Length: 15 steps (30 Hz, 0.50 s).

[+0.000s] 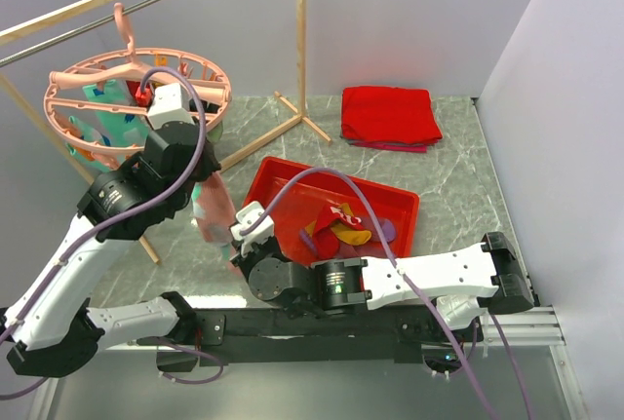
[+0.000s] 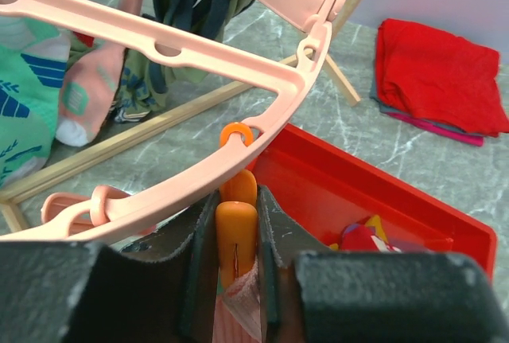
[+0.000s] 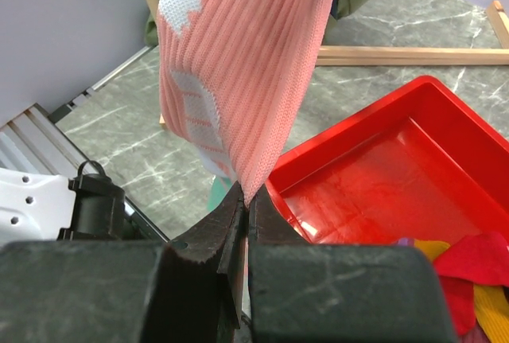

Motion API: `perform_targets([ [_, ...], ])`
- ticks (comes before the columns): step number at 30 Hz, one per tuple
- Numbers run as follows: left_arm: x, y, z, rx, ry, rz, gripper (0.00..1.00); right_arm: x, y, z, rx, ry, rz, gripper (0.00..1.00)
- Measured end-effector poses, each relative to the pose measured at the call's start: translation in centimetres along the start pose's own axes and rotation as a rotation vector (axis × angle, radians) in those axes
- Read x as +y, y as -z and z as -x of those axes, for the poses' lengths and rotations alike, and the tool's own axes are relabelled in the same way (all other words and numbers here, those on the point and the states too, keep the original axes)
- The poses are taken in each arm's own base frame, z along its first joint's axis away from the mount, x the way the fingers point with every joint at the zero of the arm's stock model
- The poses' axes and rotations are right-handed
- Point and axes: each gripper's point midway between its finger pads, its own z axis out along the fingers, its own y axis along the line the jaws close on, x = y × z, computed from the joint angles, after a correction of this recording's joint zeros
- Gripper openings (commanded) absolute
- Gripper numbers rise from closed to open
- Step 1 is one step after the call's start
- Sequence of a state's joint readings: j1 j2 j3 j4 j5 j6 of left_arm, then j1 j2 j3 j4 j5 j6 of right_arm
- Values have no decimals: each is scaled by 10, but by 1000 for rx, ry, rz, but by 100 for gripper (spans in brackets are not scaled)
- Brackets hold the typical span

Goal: Remove the socks clipped to the hanger

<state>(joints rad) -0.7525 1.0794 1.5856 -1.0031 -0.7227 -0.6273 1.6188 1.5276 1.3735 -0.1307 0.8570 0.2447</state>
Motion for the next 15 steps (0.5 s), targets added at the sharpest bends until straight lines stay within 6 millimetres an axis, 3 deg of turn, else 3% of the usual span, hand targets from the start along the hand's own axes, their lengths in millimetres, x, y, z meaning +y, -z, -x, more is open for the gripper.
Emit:
perform_targets([
  [3,-2,2,1,-3,13,-19,1,0,0,-3,3,3,-1,0],
  [5,-3,4,3,-6,20,-29,22,-1,0,-6,4,3,-2,0],
  [7,-3,5,3,-7,24,-38,55,-3,0,-9,7,5,-4,0],
  [9,-4,7,4,-5,19,-54,67,-4,0,-10,10,7,-7,0],
  [15,-6,8,5,-11,25,-69,68,-5,1,-10,7,11,-13,0],
])
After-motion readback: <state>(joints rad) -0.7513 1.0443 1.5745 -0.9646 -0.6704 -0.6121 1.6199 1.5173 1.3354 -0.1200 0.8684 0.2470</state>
